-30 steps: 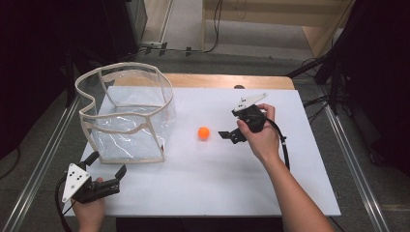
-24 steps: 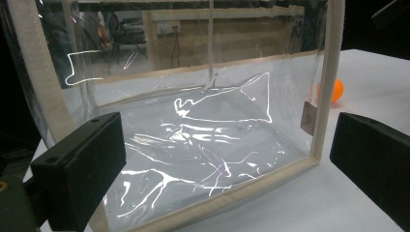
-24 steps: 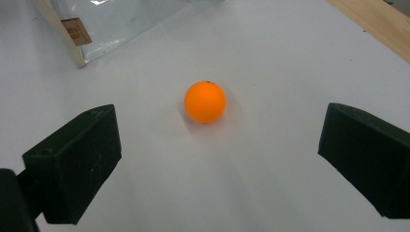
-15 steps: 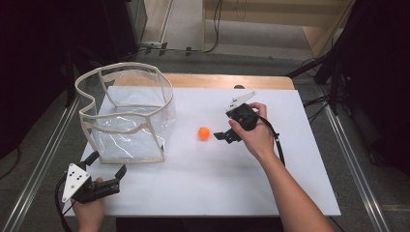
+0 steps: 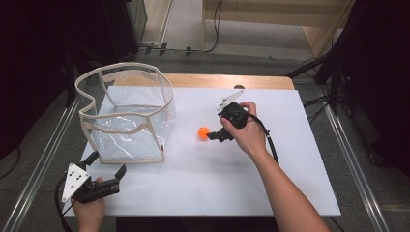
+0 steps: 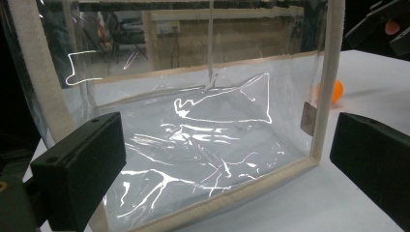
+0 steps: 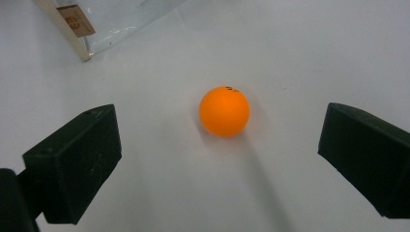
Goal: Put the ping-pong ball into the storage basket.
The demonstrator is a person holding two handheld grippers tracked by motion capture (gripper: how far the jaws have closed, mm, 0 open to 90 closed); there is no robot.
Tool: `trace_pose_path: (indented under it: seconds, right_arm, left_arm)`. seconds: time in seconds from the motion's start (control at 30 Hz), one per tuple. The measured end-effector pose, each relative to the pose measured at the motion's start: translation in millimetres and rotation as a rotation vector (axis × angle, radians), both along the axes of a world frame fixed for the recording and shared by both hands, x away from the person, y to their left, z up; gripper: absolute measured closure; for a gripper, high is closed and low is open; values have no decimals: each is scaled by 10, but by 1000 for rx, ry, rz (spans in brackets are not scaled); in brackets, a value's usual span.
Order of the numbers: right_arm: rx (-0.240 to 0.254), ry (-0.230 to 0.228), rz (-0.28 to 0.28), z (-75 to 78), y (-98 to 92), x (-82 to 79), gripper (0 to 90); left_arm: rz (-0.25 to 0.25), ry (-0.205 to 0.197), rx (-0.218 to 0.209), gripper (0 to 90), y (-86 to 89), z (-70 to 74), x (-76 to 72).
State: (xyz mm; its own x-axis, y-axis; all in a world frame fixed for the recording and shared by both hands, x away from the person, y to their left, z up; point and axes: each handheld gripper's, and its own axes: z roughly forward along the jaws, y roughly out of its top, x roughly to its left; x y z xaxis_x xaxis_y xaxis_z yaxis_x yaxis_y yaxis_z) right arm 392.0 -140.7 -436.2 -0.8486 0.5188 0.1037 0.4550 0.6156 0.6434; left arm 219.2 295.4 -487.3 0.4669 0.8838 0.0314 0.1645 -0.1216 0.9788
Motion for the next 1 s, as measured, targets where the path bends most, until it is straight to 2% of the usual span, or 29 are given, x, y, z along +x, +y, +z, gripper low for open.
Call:
trace_pose_path:
  seconds: [0.43, 0.47, 0.53, 0.6, 1.0]
  right_arm:
    - [-46, 25, 31, -86, 159, 75, 7]
    - [-53, 22, 22, -106, 180, 84, 136]
    - [-64, 20, 19, -130, 202, 96, 148]
    - [-62, 34, 34, -159, 221, 113, 148]
    - [-130, 45, 49, -260, 339, 173, 152]
  left_arm:
    - [-1, 0, 0, 1, 0, 0, 2]
    - [-1, 0, -1, 1, 0, 0, 1]
    - [-1, 0, 0, 1, 1, 0, 2]
    - [-1, 0, 0, 1, 2, 0, 2]
    - [-1, -1, -1, 1, 4, 1, 5]
